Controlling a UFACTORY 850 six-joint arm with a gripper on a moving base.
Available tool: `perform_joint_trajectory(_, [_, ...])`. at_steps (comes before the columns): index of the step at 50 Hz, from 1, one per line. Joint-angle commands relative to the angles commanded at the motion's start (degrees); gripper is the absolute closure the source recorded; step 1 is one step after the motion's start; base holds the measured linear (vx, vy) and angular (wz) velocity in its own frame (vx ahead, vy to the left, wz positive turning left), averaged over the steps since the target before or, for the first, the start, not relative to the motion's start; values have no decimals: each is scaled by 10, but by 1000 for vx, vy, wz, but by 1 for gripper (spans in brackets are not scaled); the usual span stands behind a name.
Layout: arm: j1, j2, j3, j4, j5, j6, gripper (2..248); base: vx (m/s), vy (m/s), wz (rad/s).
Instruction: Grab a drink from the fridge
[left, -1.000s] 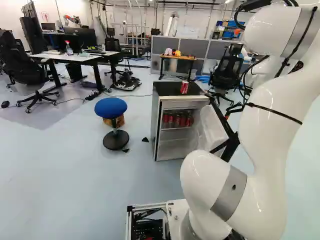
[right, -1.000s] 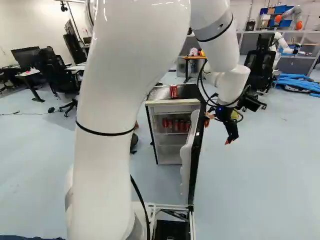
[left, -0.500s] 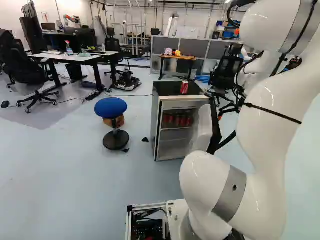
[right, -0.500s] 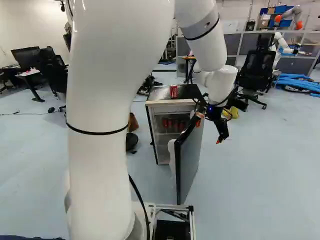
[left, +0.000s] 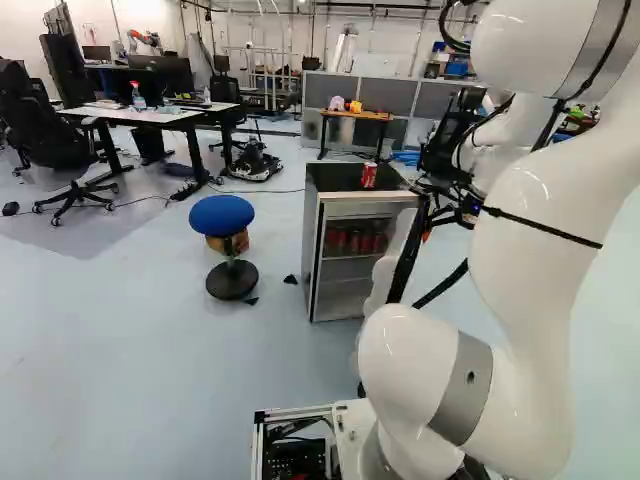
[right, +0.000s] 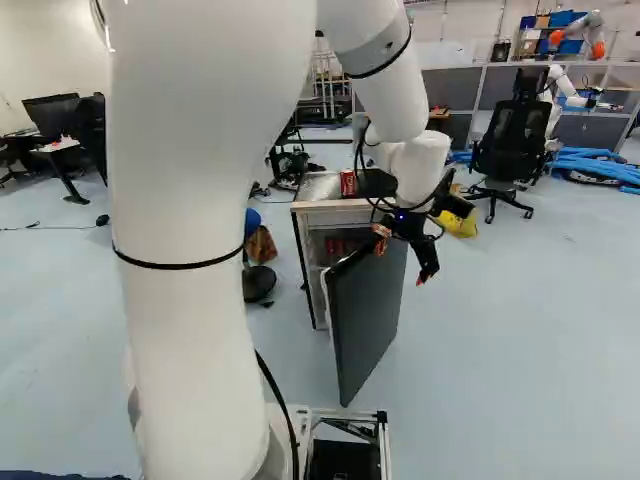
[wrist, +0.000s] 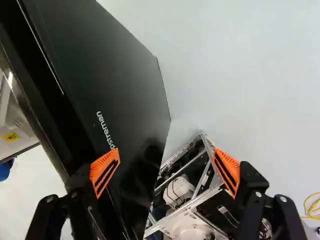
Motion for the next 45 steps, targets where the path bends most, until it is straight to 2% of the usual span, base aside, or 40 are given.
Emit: perform_joint_trajectory(45, [87, 40, 52, 0, 83, 0, 3, 0, 0, 0])
